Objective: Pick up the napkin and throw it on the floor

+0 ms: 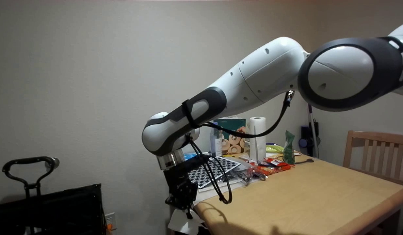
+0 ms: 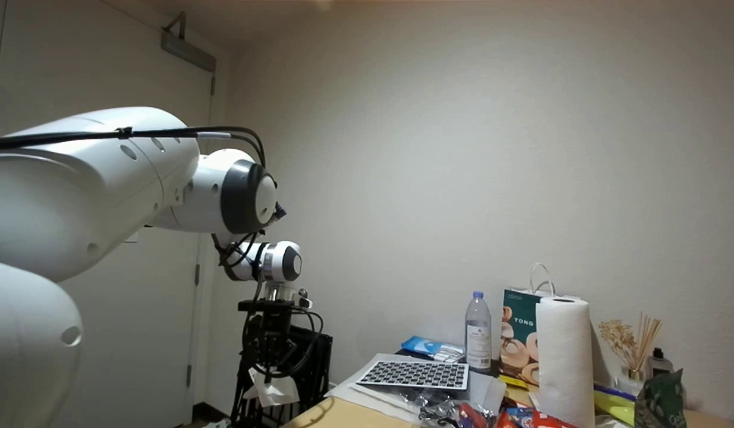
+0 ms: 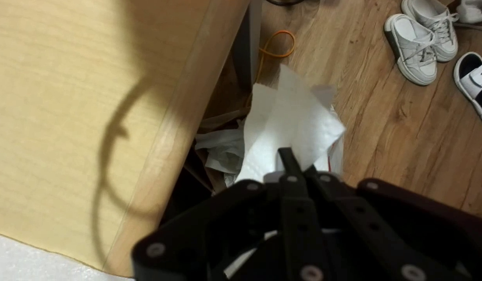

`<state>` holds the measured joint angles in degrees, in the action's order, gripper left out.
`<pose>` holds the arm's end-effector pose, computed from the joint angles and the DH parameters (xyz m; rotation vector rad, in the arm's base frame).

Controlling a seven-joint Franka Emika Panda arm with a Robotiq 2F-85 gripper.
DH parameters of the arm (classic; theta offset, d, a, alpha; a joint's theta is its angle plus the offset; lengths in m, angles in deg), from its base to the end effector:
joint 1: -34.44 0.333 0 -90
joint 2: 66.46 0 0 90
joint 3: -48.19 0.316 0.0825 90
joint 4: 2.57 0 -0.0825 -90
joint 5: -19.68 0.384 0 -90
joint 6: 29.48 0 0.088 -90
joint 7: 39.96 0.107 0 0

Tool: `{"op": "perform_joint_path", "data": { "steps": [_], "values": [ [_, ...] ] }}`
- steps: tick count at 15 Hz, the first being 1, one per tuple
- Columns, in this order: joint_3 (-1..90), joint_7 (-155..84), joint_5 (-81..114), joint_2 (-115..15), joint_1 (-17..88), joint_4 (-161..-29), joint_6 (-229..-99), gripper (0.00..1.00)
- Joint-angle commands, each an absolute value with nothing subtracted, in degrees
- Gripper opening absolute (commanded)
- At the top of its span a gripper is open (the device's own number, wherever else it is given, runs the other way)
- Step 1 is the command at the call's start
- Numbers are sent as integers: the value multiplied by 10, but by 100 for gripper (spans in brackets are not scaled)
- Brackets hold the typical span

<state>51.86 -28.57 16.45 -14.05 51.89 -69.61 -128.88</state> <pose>0.6793 0.2441 0.2135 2.9919 0.2592 -0.5076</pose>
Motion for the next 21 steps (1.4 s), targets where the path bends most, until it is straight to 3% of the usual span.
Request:
{"op": "perform_joint_path", "data": {
  "steps": [1,2,5,14,21],
  "values": [
    [518,-302,158,-134,514,-679,-1271,0],
    [516,-297,156,-134,516,-679,-1266,26],
    [512,-295,152,-136,518,-683,-1268,39],
    [509,-296,152,-140,516,-687,-1273,97],
    [475,-230,120,-251,544,-782,-1351,100]
  ]
}}
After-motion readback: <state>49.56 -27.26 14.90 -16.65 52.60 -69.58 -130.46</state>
